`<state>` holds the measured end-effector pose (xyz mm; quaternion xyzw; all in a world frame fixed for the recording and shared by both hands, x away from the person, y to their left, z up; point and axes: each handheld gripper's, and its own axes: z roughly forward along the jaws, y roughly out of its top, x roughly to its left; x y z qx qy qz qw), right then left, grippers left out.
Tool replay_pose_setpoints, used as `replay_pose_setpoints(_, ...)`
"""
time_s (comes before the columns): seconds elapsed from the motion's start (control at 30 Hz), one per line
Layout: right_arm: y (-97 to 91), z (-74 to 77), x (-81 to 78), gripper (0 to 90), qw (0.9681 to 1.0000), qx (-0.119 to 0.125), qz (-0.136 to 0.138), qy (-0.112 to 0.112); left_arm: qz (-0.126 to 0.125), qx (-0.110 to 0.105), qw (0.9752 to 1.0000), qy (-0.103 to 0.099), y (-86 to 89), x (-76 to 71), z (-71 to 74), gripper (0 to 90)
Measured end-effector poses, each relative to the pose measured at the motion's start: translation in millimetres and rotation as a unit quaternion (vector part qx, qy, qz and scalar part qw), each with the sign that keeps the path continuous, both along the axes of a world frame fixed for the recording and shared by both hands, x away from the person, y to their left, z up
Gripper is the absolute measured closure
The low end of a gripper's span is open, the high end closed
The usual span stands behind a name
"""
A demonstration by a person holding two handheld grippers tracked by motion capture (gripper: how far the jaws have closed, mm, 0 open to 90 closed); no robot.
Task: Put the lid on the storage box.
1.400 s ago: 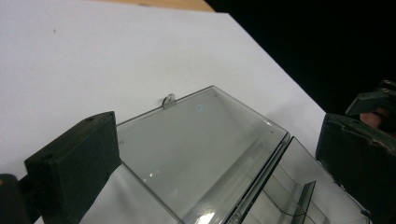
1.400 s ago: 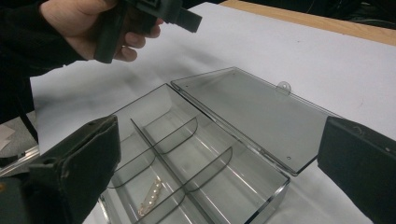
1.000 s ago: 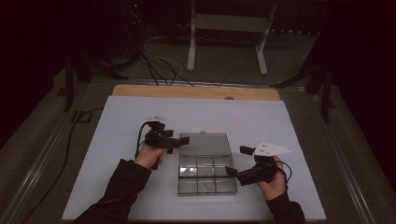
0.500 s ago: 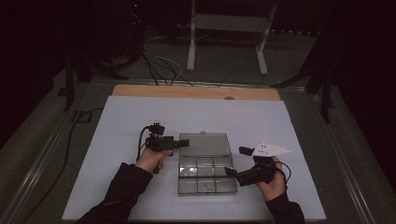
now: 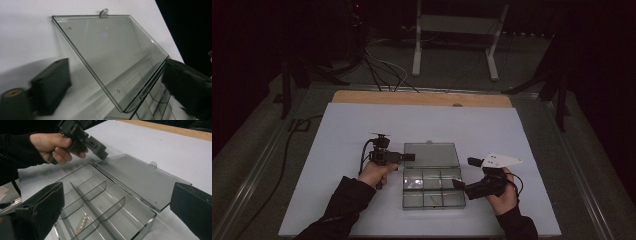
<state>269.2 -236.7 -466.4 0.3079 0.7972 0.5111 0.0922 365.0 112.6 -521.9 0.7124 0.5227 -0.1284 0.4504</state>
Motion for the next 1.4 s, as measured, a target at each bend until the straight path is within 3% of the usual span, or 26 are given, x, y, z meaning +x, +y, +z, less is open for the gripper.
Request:
replay_pose_setpoints(0.13,0.2,-0.1,0.0,0.0,1.0,-0.002,0.0,-0.001,-0.004,0.007,0.9999,0.009,-1.9,-0.3,-1.4,17.5)
replay_pose_setpoints(0.77,-0.6,0.2,0.3,0.0,1.0,-0.001,-0.003,0.001,-0.008,0.014,0.9994,0.031,-2.0,0.8,-8.5,51.3)
replay_pose_setpoints(1.07,-1.1,0.2,0.7,0.0,1.0,0.0,-0.002,0.002,-0.009,0.013,0.9993,0.035,-1.4,1.8,-8.4,53.4)
replay_pose_setpoints(1.4,-1.6,0.6,0.6,0.0,1.0,0.002,-0.003,0.002,-0.014,0.015,0.9996,0.018,-1.8,0.4,-3.8,58.5)
